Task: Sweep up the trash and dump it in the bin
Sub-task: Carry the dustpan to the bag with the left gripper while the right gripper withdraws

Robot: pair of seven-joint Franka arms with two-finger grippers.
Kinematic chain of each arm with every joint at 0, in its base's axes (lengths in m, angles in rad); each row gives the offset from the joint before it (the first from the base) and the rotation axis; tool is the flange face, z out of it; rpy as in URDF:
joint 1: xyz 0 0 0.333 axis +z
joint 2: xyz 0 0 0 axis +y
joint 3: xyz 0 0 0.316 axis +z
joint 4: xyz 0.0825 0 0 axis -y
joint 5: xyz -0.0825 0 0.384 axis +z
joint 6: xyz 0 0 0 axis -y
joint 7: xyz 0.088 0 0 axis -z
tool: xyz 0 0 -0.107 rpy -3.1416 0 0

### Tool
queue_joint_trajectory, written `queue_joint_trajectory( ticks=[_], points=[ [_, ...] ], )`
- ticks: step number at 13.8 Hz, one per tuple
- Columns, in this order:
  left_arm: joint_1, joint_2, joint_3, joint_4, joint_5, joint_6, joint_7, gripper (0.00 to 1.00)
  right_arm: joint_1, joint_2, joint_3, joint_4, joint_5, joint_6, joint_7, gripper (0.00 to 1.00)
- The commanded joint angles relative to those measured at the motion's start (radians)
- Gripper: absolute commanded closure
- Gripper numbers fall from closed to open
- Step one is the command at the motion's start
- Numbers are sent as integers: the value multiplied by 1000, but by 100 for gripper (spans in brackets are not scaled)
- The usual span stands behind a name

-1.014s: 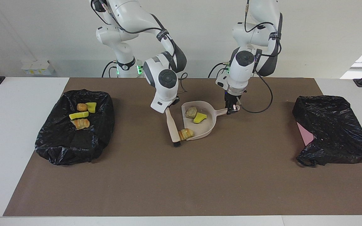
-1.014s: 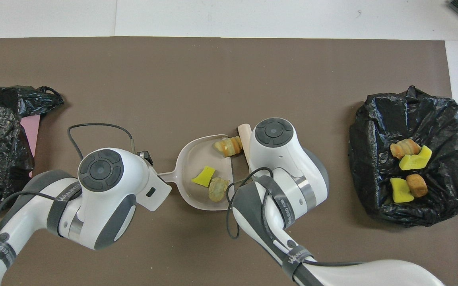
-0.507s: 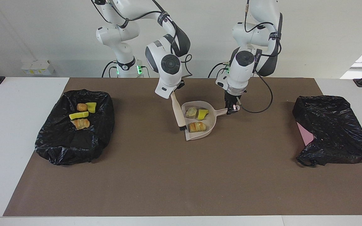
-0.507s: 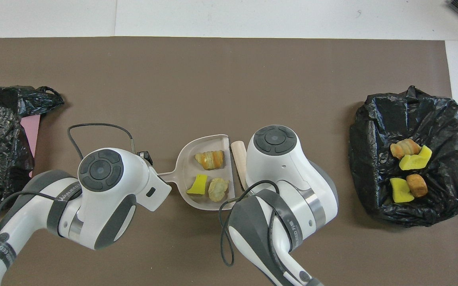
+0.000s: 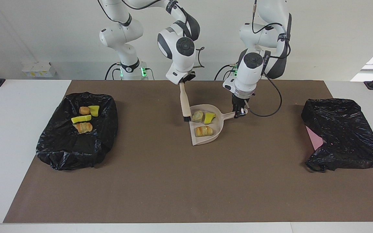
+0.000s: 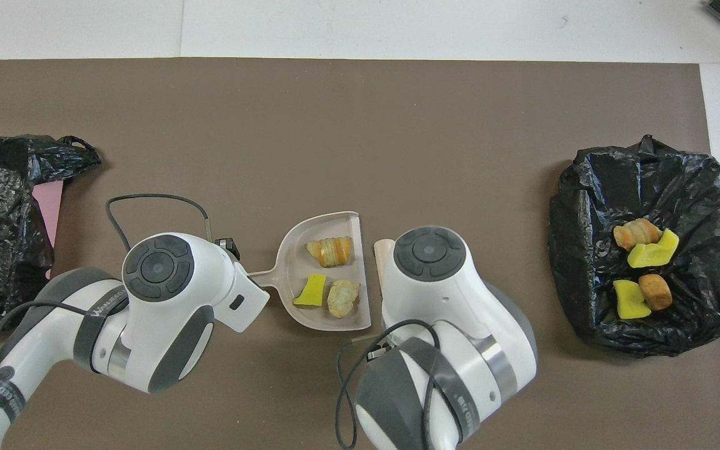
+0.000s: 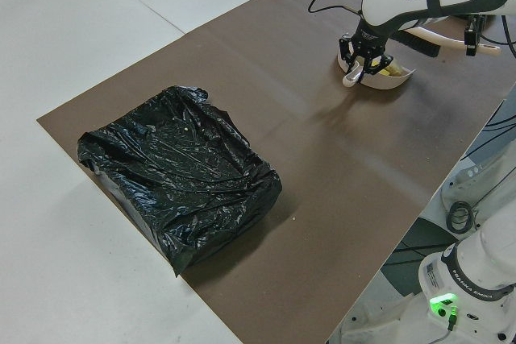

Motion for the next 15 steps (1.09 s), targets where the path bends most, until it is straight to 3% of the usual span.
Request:
queue_joint_trajectory(
  ticks=[1,7,11,15],
  points=[
    [48,9,0,19,19,14,15,100,39,-69,0,-61,22,36,76,100],
    [206,9,-3,140,3,-69,135,100,123,-116,5,-102,96,38,185,100],
    [310,52,-1,322,-44,-237,236,100,267,-30,5,-102,119,165,308,100],
    [442,63,5,466,-46,-399,406,100,289,7,6,-108,119,214,320,100]
  ],
)
